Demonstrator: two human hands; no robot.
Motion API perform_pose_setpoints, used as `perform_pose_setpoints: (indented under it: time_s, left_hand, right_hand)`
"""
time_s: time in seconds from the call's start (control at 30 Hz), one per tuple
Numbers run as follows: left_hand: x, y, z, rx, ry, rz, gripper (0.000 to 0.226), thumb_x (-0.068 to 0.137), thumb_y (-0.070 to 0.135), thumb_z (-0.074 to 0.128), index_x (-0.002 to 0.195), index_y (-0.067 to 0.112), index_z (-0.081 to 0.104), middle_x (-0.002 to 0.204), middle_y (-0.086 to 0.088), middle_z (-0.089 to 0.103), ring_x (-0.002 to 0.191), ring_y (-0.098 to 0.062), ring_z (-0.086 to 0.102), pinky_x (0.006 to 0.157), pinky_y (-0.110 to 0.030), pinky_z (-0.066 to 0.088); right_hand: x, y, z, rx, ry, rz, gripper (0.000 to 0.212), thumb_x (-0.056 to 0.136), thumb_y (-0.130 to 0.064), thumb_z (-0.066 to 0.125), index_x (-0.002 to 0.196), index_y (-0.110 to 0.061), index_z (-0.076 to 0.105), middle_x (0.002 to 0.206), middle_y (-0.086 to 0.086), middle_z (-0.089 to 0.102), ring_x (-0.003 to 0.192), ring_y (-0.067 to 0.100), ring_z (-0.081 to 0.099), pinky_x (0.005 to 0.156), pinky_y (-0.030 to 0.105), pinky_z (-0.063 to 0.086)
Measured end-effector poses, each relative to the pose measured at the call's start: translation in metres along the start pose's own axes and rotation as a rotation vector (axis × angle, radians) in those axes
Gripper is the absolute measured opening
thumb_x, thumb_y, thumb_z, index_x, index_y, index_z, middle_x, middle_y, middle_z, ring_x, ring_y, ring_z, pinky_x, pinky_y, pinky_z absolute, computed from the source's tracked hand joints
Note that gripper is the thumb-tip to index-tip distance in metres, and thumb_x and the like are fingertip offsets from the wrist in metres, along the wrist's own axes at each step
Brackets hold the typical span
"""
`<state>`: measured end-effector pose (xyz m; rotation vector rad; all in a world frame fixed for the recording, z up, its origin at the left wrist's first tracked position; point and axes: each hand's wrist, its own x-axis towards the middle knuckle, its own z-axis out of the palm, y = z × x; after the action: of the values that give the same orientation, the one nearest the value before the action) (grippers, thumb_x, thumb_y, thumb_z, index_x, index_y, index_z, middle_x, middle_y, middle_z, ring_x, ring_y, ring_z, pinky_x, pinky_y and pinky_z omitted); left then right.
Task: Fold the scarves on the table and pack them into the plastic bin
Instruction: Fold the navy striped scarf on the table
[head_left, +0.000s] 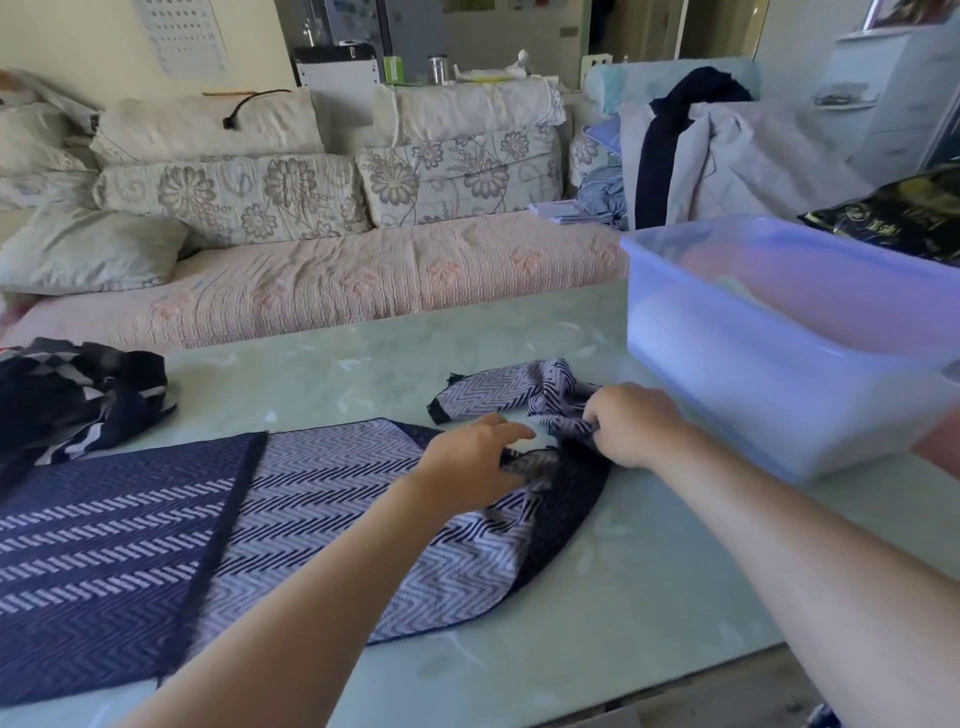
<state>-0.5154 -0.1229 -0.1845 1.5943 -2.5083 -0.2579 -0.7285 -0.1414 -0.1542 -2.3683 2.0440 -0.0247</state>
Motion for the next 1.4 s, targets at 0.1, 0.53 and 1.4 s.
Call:
perform_pose_setpoints:
  time_s: [0.1, 0.53, 1.4]
  left_hand:
    - [0.018, 0.006, -0.004, 0.033, 0.096, -0.035, 0.022, 0.095, 0.034, 0.055, 0.113, 0.036, 0.068, 0.108, 0.009, 0.068, 0.096, -0.018, 0.063, 0.072, -0.029, 0.051]
    - [0.108, 0.006, 0.001, -0.305, 0.026, -0.230, 0.067, 0.092, -0.002, 0.047, 0.149, 0.027, 0.028, 0.148, -0.011, 0.033, 0.123, -0.030, 0.050, 0.092, -0.037, 0.047]
    - [0.007, -0.016, 0.050, 0.077, 0.187, -0.102, 0.047, 0.095, 0.042, 0.035, 0.140, 0.027, 0.039, 0.140, 0.004, 0.041, 0.132, -0.022, 0.036, 0.109, -0.041, 0.030]
  right_hand:
    - [0.003, 0.015, -0.005, -0.008, 0.134, 0.110, 0.022, 0.084, -0.017, 0.054, 0.101, -0.021, 0.068, 0.110, 0.005, 0.069, 0.108, 0.030, 0.061, 0.085, 0.034, 0.042]
    - [0.000, 0.028, -0.003, 0.350, 0.202, -0.244, 0.041, 0.079, 0.005, 0.047, 0.099, -0.024, 0.068, 0.107, 0.002, 0.062, 0.098, 0.026, 0.059, 0.082, 0.040, 0.051]
    - [-0.001, 0.007, 0.044, 0.031, -0.371, -0.143, 0.071, 0.100, -0.064, 0.023, 0.158, -0.036, -0.006, 0.165, -0.003, -0.018, 0.153, 0.019, -0.011, 0.123, 0.050, 0.003]
